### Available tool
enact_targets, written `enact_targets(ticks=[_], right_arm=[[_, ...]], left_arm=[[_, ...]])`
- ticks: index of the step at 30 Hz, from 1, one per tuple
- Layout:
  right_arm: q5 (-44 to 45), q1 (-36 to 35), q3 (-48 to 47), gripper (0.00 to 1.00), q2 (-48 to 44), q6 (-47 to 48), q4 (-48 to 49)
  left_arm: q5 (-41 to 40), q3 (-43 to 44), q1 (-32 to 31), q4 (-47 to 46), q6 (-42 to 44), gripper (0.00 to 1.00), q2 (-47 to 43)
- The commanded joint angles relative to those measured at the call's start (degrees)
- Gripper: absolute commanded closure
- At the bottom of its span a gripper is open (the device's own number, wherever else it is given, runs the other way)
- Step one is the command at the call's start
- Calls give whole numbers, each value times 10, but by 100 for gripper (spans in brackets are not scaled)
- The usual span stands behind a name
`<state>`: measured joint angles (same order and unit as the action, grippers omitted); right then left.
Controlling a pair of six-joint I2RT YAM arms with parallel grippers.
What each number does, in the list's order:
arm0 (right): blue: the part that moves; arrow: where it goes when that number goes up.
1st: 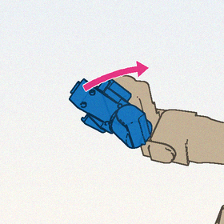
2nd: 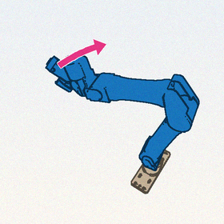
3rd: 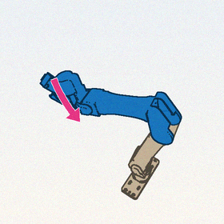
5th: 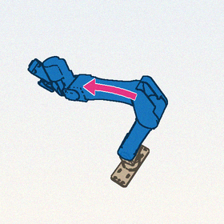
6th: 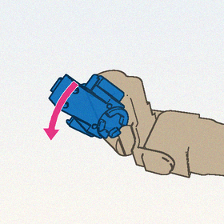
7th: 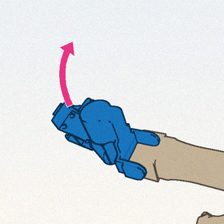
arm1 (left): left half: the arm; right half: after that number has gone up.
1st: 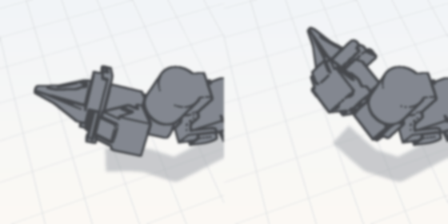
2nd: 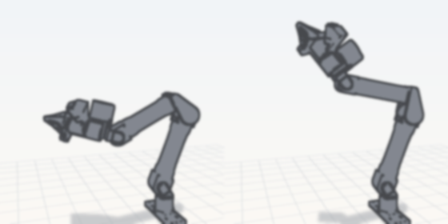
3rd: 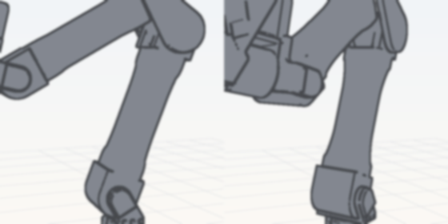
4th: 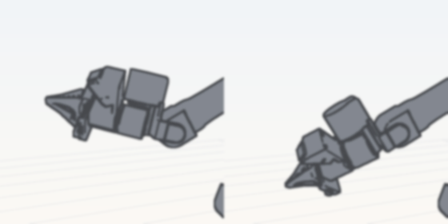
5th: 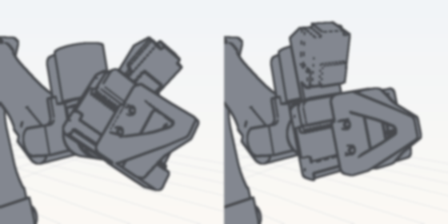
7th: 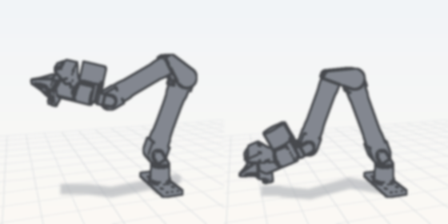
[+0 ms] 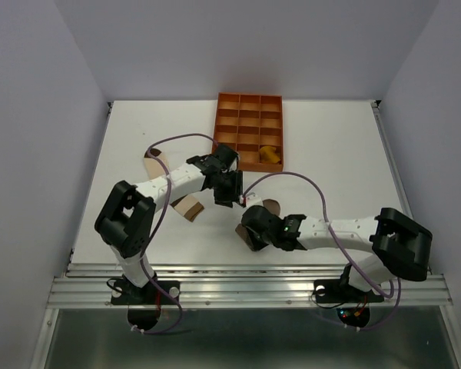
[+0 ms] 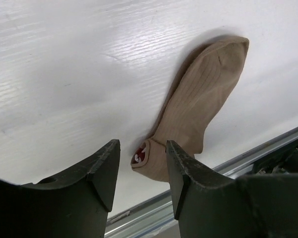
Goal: Roll the socks
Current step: Roll the sock at the center of the board.
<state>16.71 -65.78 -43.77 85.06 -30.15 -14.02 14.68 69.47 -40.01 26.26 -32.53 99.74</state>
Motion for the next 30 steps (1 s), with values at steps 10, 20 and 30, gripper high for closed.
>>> enact_targets(ticks=[10, 20, 30], right_arm=[[-251, 126, 33, 99, -18, -27, 95], [-378, 209, 47, 99, -1, -60, 132], [-479, 269, 143, 99, 27, -163, 297]], left_arm=[[-15, -97, 41, -43, 4, 47, -98], [32, -151, 43, -108, 19, 47, -140], [69, -169, 27, -144, 23, 47, -134]])
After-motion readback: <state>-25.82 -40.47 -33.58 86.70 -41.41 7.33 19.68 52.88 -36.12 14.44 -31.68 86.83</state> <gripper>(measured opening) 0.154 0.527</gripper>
